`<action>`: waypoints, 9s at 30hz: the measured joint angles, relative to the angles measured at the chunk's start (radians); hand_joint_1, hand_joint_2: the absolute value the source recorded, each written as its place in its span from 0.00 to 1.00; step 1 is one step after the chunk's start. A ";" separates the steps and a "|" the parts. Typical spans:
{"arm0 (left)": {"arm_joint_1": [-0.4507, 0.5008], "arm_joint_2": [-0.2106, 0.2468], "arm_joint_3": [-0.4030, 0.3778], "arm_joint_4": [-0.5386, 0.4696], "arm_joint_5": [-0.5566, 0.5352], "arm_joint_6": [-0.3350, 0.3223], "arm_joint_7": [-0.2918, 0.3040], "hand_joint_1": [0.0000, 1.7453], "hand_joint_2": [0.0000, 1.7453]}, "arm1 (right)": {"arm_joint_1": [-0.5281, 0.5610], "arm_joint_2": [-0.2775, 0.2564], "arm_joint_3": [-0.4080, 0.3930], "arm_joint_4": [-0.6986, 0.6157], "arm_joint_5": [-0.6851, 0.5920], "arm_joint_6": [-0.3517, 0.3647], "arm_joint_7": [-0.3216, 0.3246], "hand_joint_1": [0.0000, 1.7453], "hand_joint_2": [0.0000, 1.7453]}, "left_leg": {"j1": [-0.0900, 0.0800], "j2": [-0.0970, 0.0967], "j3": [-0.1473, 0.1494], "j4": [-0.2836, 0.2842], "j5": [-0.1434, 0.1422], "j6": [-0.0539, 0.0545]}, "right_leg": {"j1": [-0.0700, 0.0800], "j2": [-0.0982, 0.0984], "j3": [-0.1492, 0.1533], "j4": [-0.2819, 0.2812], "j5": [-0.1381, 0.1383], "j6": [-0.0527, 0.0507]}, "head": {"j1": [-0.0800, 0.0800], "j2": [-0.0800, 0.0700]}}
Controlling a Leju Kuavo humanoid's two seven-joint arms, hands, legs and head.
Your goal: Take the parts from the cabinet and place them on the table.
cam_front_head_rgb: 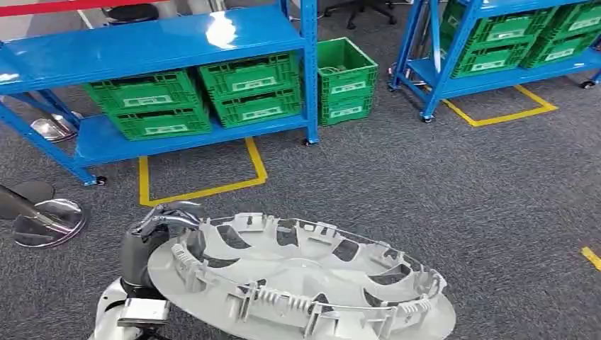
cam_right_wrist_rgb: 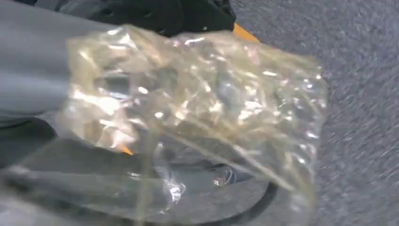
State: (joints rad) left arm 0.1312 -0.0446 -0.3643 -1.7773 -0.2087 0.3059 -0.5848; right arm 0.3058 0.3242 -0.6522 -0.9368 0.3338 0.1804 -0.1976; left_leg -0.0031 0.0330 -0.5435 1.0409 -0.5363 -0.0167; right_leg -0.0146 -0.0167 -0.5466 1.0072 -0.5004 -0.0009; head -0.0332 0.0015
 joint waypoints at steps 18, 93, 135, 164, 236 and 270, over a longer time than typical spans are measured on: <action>0.005 -0.001 0.002 0.007 0.006 0.009 0.002 1.00 1.00 | -0.013 0.026 -0.062 -0.017 0.013 0.012 -0.001 0.00 0.00 | 0.003 -0.028 0.025 -0.069 0.051 0.048 | 0.009 0.026 -0.146 0.225 -0.103 0.038 | 0.006 0.000; -0.005 0.001 -0.001 0.009 0.021 -0.025 -0.006 1.00 1.00 | -0.067 0.034 -0.168 0.039 0.122 0.036 -0.055 0.00 0.00 | 0.007 -0.004 0.002 0.031 -0.042 -0.002 | 0.000 0.016 -0.021 0.004 0.012 0.001 | 0.013 0.000; -0.005 0.001 0.000 0.010 0.022 -0.027 -0.008 1.00 1.00 | -0.072 0.036 -0.178 0.043 0.125 0.036 -0.055 0.00 0.00 | 0.002 -0.084 0.014 -0.040 0.029 0.021 | 0.003 0.110 -0.040 0.002 0.027 0.015 | 0.018 0.000; -0.007 0.002 0.001 0.009 0.022 -0.029 -0.005 1.00 1.00 | -0.079 0.036 -0.188 0.050 0.142 0.037 -0.058 0.00 0.00 | 0.019 -0.105 0.022 -0.044 0.028 0.006 | 0.011 0.099 -0.025 0.002 0.019 0.007 | 0.016 0.000; -0.008 0.001 0.003 0.010 0.023 -0.040 -0.006 1.00 1.00 | -0.081 0.036 -0.196 0.059 0.154 0.041 -0.068 0.00 0.00 | 0.011 -0.012 -0.007 -0.041 0.045 0.049 | 0.010 0.026 -0.168 0.278 -0.130 0.040 | 0.027 0.000; -0.035 -0.001 0.000 -0.014 0.193 -0.202 -0.037 1.00 1.00 | -0.132 0.031 -0.319 0.105 0.316 0.081 -0.131 0.00 0.00 | 0.012 0.012 -0.005 -0.042 0.045 0.049 | -0.001 0.015 -0.131 0.208 -0.067 0.056 | 0.031 0.000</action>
State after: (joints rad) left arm 0.0966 -0.0454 -0.3639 -1.7910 -0.0160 0.1037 -0.6222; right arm 0.1740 0.3548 -0.9709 -0.8316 0.6497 0.2617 -0.3285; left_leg 0.0093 0.0452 -0.5485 0.9985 -0.4916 0.0323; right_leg -0.0157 -0.0014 -0.6777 1.2154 -0.5670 0.0552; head -0.0023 0.0015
